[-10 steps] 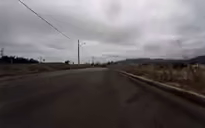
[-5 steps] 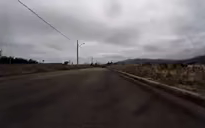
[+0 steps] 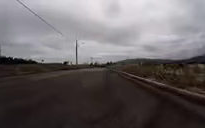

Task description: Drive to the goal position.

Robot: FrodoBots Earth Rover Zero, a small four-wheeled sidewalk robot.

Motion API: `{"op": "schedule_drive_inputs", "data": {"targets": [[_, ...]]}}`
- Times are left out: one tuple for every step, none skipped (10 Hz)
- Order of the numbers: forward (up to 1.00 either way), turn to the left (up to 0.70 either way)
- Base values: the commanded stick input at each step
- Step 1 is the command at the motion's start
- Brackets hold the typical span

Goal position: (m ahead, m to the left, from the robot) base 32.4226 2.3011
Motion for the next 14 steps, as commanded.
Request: {"op": "schedule_drive_inputs", "data": {"targets": [[0.7, 0.0], [0.7, 0.0], [0.7, 0.0], [0.7, 0.0], [0.7, 0.0], [0.7, 0.0], [0.7, 0.0], [0.7, 0.0], [0.7, 0.0], [0.7, 0.0], [0.7, 0.0], [0.7, 0.0], [0.7, 0.0], [0.7, 0.0]]}}
